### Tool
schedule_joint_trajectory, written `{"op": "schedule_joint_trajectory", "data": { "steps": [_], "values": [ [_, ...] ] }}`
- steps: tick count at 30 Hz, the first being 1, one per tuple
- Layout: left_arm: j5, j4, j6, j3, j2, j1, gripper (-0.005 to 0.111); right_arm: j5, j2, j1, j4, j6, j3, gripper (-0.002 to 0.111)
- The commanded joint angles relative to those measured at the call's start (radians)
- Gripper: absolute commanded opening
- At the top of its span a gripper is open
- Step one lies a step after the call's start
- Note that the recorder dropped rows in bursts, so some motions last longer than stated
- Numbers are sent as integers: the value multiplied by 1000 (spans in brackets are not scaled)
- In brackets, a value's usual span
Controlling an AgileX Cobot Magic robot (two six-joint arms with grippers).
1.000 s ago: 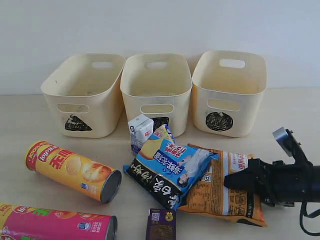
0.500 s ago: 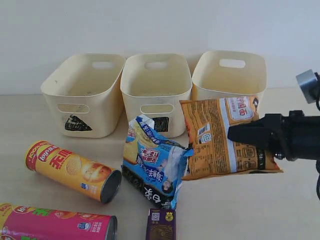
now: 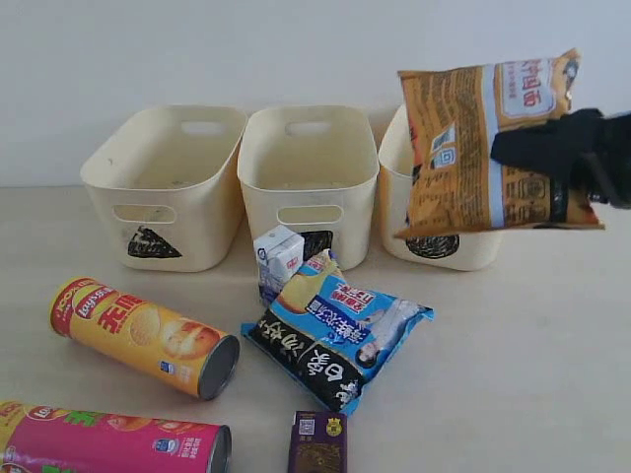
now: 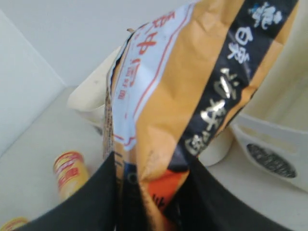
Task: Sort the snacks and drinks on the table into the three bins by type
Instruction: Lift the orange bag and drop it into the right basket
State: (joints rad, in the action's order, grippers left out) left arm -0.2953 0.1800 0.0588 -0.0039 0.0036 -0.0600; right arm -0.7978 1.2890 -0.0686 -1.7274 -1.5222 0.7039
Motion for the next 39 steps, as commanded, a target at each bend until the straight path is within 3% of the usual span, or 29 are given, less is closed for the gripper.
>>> {"op": "schedule_joint_trajectory", "data": {
  "steps": [1, 7, 11, 16, 29, 32, 34, 37, 39],
  "values": [
    [3, 6, 2, 4, -4, -1, 4, 157, -16, 6, -17, 4, 81, 0],
    [3, 6, 2, 4, -4, -1, 4, 515, 0, 115, -17, -54, 197, 0],
    [3, 4, 2, 4, -4, -1, 4, 745, 61, 239, -17, -143, 314, 0],
    [3, 4, 2, 4, -4, -1, 4, 907, 179, 319, -17, -197, 437, 0],
    [3, 4, 2, 4, -4, -1, 4, 944, 609, 335, -17, -207, 697, 1],
    [3, 4, 2, 4, -4, -1, 4, 947, 637, 335, -17, -207, 706, 16],
    [3, 4, 2, 4, -4, -1, 4, 947, 648, 335, -17, -207, 708, 36],
    [3, 4, 2, 4, -4, -1, 4, 976, 649, 335, -17, -207, 716, 80],
    [3, 4, 2, 4, -4, -1, 4, 993, 637, 337, -17, -207, 716, 79]
  ]
}}
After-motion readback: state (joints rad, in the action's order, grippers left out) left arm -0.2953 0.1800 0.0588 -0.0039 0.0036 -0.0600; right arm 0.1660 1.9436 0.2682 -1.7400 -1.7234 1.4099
